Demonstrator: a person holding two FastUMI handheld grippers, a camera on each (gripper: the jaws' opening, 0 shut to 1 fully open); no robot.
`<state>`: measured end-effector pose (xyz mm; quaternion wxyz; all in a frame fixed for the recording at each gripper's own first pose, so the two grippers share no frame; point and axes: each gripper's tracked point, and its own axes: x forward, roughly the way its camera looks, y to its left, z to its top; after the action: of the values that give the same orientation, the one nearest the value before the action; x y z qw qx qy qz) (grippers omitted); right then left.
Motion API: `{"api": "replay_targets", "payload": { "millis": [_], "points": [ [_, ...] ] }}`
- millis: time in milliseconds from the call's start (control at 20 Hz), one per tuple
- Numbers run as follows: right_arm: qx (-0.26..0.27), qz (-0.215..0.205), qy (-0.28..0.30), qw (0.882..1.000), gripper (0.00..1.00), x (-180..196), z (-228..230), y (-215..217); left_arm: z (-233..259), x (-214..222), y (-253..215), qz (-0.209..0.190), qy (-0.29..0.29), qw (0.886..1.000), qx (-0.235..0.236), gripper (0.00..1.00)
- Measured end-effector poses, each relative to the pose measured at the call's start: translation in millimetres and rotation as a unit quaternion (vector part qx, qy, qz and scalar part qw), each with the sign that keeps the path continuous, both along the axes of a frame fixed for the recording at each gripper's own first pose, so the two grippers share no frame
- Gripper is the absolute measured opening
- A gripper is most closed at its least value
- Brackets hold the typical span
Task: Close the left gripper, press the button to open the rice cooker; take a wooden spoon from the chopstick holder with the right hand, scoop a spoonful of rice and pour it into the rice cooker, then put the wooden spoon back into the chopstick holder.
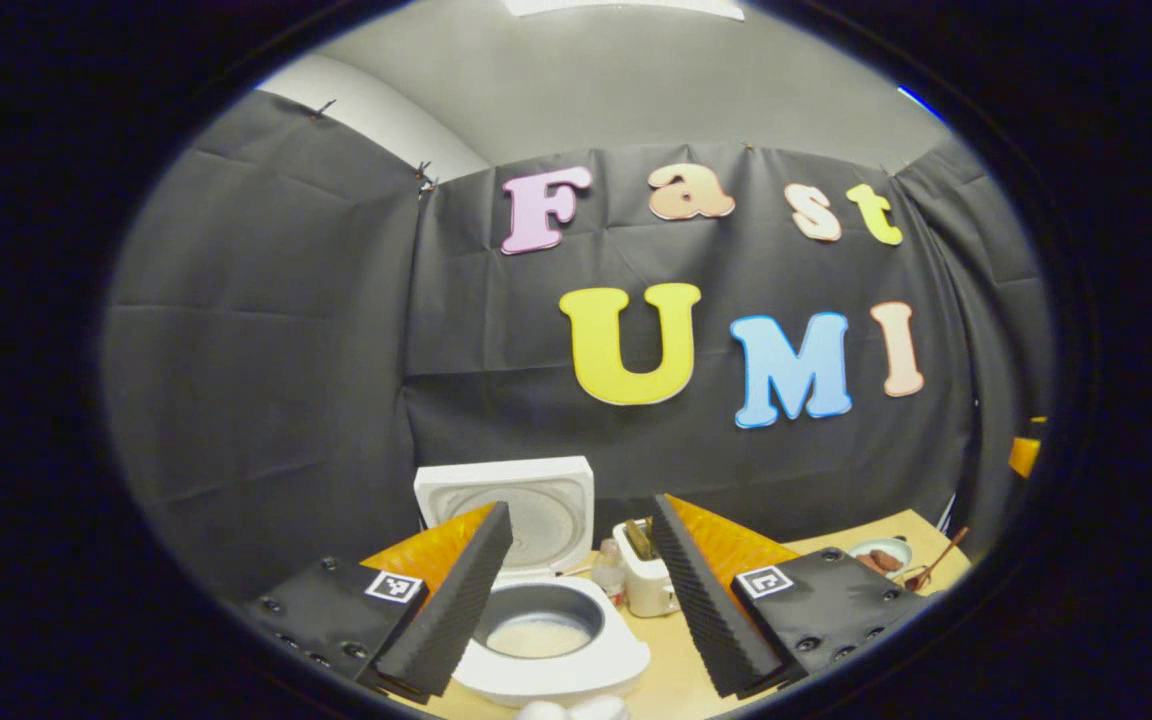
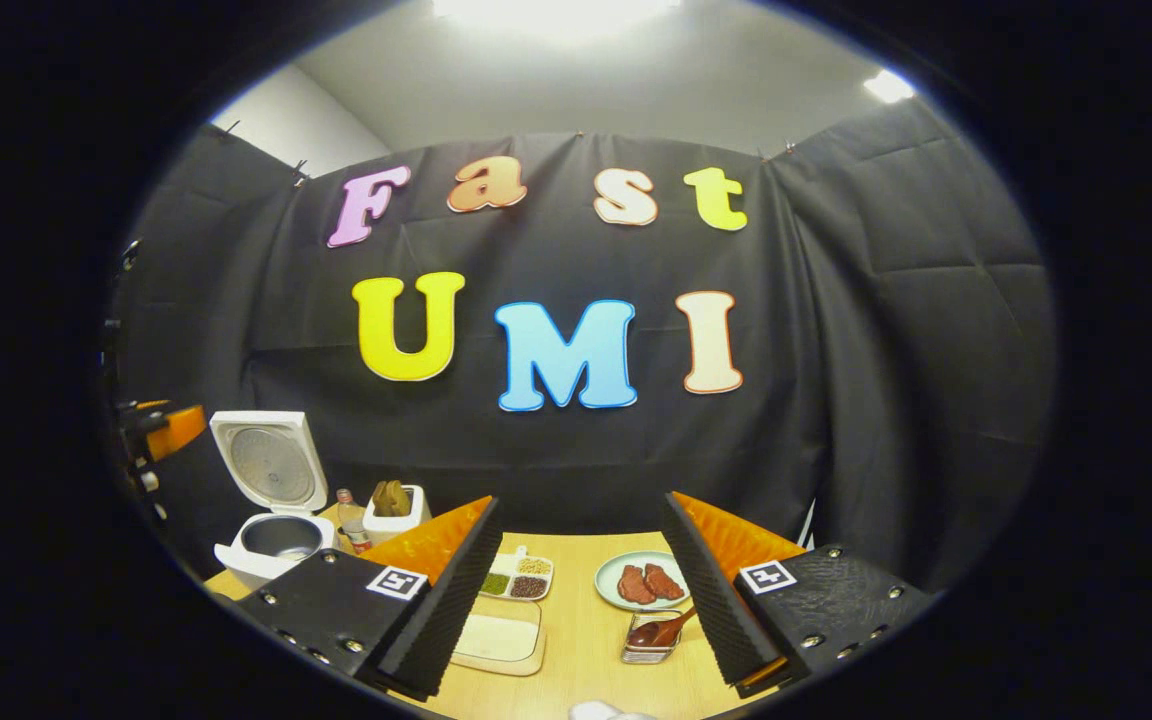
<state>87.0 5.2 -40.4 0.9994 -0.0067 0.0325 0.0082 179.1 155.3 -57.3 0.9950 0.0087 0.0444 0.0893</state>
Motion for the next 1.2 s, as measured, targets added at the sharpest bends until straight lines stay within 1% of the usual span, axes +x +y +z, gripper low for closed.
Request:
{"api": "replay_targets", "payload": {
  "millis": [50,100,150,200,250,300,350,400,500,650,750,800,900,1000,1050,1200],
  "points": [
    [-0.008,0.011,0.004,1.000,0.98,-2,-1,12,11,17,10,0.006,-0.005,1.000,-0.005,1.00],
    [-0.014,0.018,0.010,1.000,0.98,-4,-4,19,22,34,21,0.013,-0.012,1.000,-0.009,0.96],
    [-0.016,0.023,0.013,1.000,0.94,-4,-4,27,31,50,27,0.021,-0.017,1.000,-0.011,0.99],
    [-0.014,0.027,0.017,0.999,0.98,-3,-4,33,39,66,36,0.028,-0.020,0.999,-0.007,0.99],
    [-0.009,0.033,0.020,0.999,0.94,-2,-3,40,42,77,42,0.035,-0.023,0.999,-0.004,0.99],
    [-0.002,0.032,0.024,0.999,0.98,0,-5,44,45,88,46,0.037,-0.024,0.999,-0.003,0.99],
    [-0.001,0.035,0.025,0.999,0.94,2,-3,47,45,101,53,0.044,-0.021,0.999,0.000,0.99],
    [-0.001,0.035,0.028,0.999,0.98,5,-2,50,44,114,58,0.047,-0.017,0.999,-0.001,0.99],
    [-0.001,0.039,0.034,0.999,0.98,9,-3,56,35,140,69,0.053,-0.007,0.999,-0.009,0.99],
    [-0.003,0.040,0.043,0.998,0.97,16,-7,60,5,179,92,0.068,0.023,0.997,-0.027,0.99],
    [-0.010,0.040,0.053,0.998,0.98,19,-12,61,-13,206,110,0.077,0.038,0.996,-0.024,0.96],
    [-0.013,0.040,0.058,0.997,0.98,20,-16,62,-20,216,116,0.081,0.044,0.996,-0.019,0.97],
    [-0.015,0.041,0.071,0.997,0.98,20,-24,64,-40,234,124,0.079,0.063,0.995,-0.016,0.96],
    [-0.014,0.041,0.080,0.996,0.98,20,-29,66,-61,250,131,0.080,0.085,0.993,-0.023,0.96],
    [-0.013,0.041,0.084,0.996,0.98,20,-32,67,-71,256,136,0.087,0.095,0.991,-0.020,0.96],
    [-0.011,0.043,0.095,0.995,0.98,18,-38,71,-92,270,143,0.088,0.120,0.989,-0.014,0.98]
  ]
}}
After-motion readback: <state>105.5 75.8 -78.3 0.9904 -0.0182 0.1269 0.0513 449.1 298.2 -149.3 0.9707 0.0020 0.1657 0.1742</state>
